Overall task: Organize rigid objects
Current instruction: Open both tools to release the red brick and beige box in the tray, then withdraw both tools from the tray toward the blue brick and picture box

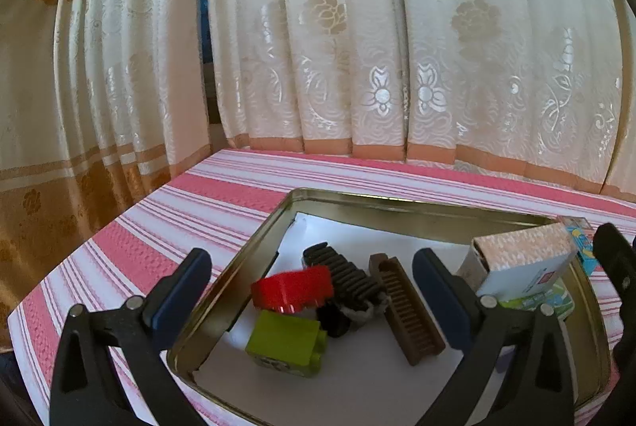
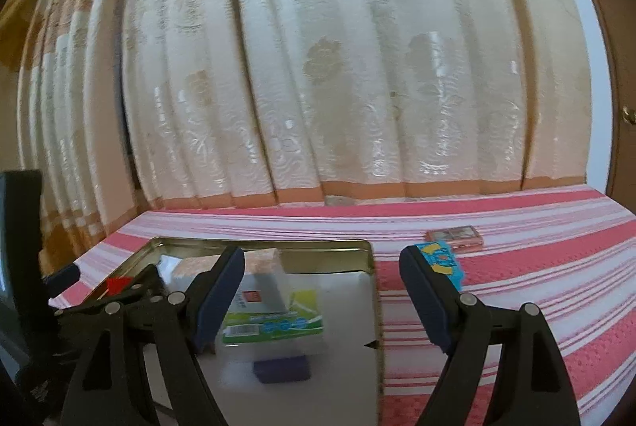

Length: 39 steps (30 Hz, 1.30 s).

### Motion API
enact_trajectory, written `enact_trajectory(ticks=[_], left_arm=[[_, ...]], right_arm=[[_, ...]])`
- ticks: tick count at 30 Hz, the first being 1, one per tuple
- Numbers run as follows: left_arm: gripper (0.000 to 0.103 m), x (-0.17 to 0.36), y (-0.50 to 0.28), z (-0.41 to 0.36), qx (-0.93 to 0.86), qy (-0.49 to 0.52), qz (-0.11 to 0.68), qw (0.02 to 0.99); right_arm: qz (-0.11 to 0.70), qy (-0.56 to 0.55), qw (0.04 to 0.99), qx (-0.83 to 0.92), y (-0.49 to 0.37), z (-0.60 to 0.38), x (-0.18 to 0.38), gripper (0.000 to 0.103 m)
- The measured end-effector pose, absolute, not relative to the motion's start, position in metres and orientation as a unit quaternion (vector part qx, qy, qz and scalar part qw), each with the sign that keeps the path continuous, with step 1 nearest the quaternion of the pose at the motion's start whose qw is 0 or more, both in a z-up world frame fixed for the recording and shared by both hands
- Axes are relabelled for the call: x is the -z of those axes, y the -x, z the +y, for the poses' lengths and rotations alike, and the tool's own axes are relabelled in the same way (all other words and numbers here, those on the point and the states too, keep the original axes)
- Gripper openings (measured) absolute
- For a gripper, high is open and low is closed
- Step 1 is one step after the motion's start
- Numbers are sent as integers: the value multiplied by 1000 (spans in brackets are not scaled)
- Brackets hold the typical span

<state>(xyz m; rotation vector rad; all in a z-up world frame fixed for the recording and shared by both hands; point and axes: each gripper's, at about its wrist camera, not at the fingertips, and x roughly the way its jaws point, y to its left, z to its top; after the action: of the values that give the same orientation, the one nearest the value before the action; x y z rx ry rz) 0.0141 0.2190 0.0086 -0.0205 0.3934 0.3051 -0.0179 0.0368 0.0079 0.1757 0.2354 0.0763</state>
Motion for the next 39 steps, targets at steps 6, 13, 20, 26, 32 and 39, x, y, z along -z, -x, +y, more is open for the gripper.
enact_trajectory(ticks=[6,13,20,26,32,39], left_arm=[[103,-9,-14,220,-150,8,193,970],[103,-10,-14,220,-151,7,198,968],[103,-10,-15,216,-157,-6,197,968],[103,-10,-17,219,-161,-1,199,967],[103,-10,-17,224,-167,13,203,965],[103,-11,-11,230,-198,20,188,962]], right_arm=[[134,-117,984,-25,13,21,-6,82],[149,-119,981,-24,8,20,-2,82],[232,-121,964,-39,-24,34,10,82],[256,-122,958,-31,-35,45,14,82],[251,-141,957,-48,-37,39,16,83],[244,-141,958,-55,-33,38,15,83]])
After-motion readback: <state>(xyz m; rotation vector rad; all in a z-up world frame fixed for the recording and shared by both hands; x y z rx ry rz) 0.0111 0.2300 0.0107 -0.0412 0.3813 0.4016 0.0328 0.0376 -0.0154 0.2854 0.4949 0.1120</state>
